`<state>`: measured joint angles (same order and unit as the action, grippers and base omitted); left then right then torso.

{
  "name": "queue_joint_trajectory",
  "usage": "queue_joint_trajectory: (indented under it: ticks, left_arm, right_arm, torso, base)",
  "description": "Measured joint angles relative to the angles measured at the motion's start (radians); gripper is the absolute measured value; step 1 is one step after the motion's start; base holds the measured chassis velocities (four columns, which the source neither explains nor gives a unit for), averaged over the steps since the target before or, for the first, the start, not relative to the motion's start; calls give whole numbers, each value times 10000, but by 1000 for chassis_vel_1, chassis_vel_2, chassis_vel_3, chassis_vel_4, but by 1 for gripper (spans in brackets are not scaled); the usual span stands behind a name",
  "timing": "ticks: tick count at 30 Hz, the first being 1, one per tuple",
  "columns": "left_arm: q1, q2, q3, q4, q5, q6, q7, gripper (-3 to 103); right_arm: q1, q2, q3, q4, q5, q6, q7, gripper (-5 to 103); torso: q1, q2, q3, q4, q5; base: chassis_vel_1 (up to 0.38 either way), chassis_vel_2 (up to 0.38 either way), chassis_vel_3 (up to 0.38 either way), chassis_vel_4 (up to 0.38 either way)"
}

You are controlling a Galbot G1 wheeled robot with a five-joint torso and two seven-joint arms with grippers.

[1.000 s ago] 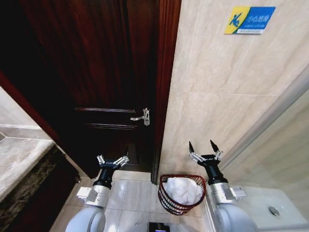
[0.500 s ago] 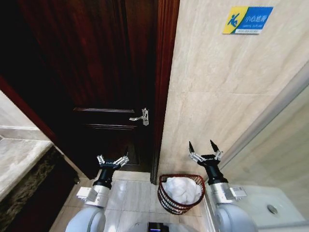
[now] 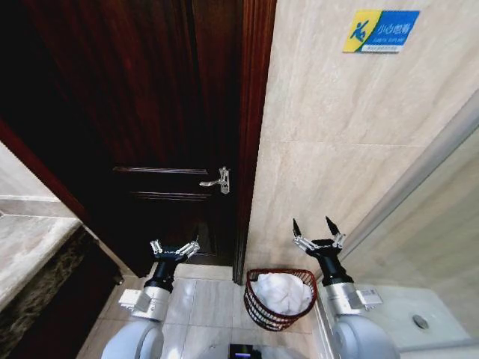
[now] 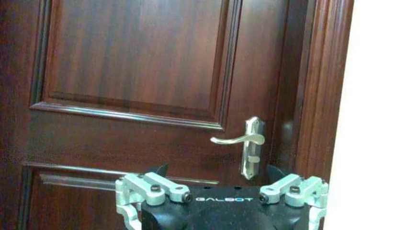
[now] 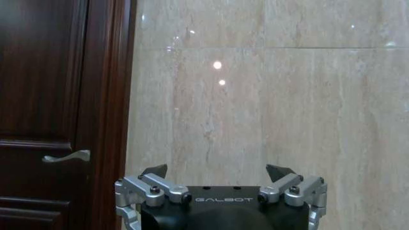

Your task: Discard the used towel into the hamper.

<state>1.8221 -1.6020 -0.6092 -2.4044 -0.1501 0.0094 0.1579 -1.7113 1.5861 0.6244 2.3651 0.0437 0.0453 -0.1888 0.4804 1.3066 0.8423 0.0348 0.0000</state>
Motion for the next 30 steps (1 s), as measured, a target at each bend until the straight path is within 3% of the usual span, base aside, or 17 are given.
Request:
queue_joint_trajectory:
  ticks: [30]
  left_arm:
    - [0, -1, 1, 0, 0, 0, 0, 100]
  right_arm:
    - [0, 0, 0, 0, 0, 0, 0, 100]
  torso:
    - [4, 3, 3, 1, 1]
  base:
    - [90, -92, -90, 91]
